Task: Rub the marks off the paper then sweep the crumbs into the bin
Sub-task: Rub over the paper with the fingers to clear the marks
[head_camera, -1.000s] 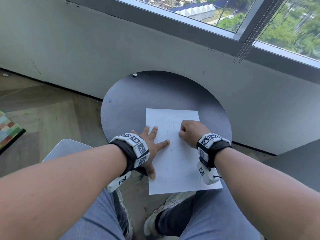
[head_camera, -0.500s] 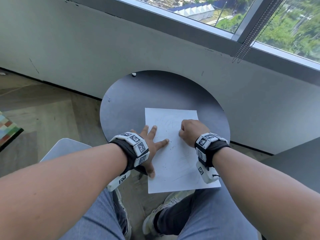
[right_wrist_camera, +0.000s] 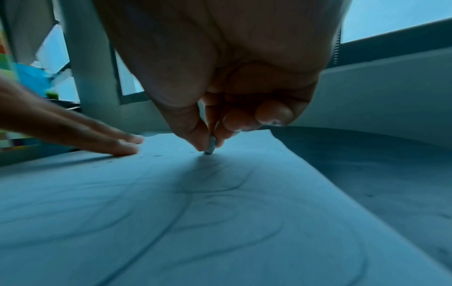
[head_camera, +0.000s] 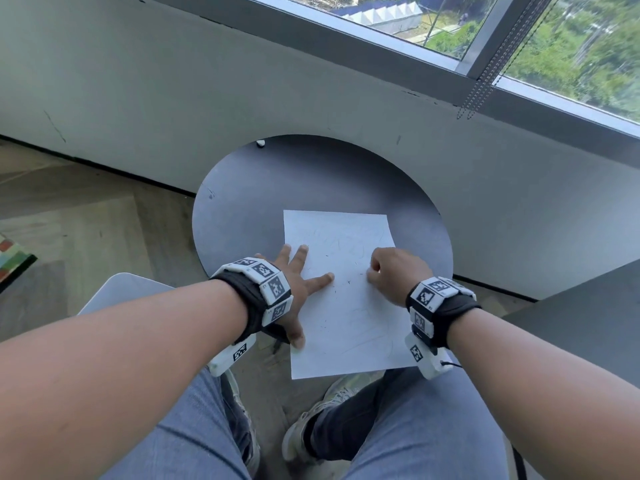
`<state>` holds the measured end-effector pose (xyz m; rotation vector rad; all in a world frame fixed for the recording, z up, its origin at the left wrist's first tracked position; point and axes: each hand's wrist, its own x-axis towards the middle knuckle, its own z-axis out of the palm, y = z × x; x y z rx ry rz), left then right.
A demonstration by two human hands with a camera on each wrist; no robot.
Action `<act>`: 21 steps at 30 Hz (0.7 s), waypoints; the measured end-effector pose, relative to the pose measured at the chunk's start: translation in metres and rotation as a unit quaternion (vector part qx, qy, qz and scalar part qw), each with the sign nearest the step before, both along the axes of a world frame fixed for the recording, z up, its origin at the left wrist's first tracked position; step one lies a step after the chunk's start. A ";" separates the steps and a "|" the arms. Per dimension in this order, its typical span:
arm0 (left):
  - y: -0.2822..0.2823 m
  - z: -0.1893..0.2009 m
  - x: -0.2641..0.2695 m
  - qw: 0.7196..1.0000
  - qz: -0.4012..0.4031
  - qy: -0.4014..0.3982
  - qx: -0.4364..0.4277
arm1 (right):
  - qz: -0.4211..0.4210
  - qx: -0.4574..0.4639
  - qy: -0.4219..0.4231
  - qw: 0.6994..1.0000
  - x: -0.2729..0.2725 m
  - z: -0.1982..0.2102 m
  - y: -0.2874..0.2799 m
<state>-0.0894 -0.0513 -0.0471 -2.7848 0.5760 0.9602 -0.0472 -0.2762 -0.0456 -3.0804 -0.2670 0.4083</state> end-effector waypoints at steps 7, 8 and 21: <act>-0.001 -0.001 0.000 1.000 -0.003 -0.006 0.014 | 0.193 0.045 0.017 0.980 -0.083 0.004 0.039; -0.002 -0.001 0.001 1.000 -0.003 -0.005 0.017 | 0.203 0.052 0.031 0.977 -0.088 0.004 0.040; -0.003 -0.001 0.000 1.000 0.005 -0.004 0.018 | 0.060 0.011 -0.009 0.998 -0.053 0.002 0.013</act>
